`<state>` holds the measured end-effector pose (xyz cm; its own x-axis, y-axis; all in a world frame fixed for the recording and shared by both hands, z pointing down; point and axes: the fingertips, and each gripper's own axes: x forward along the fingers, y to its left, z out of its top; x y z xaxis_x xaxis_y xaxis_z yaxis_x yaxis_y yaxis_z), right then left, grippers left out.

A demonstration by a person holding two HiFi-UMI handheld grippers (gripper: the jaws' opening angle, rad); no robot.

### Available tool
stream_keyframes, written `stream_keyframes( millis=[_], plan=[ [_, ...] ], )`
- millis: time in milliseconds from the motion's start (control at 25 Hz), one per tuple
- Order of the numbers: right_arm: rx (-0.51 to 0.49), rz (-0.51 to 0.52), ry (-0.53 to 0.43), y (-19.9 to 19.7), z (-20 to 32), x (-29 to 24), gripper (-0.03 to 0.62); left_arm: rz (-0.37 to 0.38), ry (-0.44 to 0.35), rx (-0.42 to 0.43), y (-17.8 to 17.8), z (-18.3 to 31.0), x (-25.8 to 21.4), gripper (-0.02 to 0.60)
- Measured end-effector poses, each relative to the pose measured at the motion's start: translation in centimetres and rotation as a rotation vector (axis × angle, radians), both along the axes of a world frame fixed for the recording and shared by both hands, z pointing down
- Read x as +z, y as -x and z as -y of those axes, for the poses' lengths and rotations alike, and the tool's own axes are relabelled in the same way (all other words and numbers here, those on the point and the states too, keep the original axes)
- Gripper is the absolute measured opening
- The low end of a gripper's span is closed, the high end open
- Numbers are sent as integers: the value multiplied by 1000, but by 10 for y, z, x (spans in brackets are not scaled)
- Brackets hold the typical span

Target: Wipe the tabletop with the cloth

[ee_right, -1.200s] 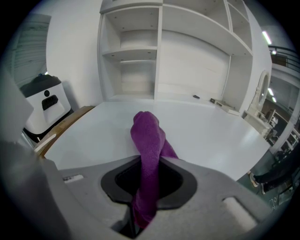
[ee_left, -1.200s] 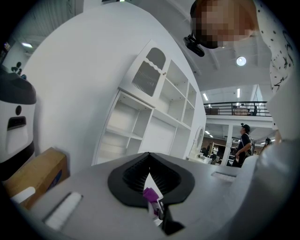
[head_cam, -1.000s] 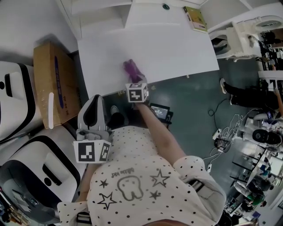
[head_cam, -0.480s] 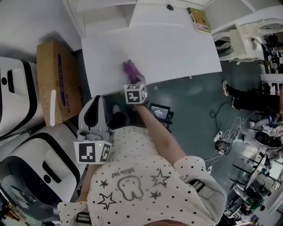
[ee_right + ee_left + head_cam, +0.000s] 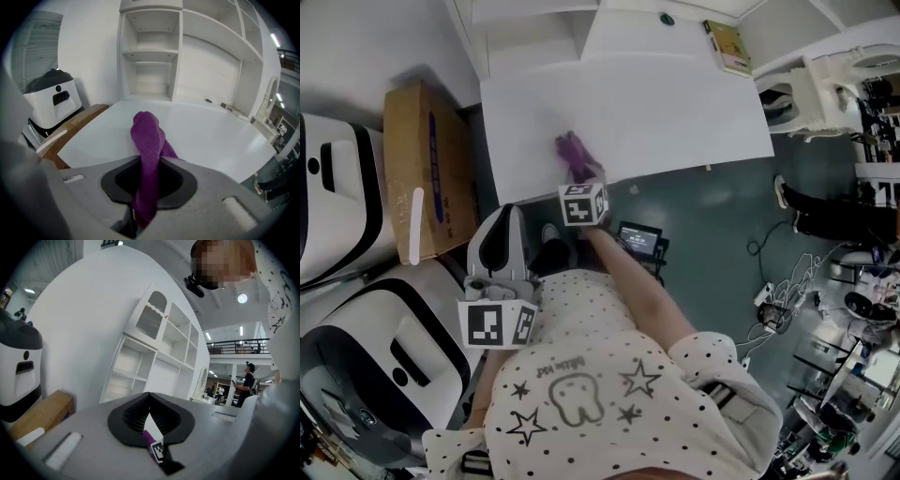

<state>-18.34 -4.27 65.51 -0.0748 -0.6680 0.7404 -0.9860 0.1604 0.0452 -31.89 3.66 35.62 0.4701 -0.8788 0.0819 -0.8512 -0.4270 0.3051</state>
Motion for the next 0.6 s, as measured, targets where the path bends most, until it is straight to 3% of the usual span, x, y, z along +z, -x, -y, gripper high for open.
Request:
stream_keyframes(
  millis=[600],
  plan=[
    [-44,8,-2,29,-8,-1,61,3,3,-19,13,-4,2,-6]
  ],
)
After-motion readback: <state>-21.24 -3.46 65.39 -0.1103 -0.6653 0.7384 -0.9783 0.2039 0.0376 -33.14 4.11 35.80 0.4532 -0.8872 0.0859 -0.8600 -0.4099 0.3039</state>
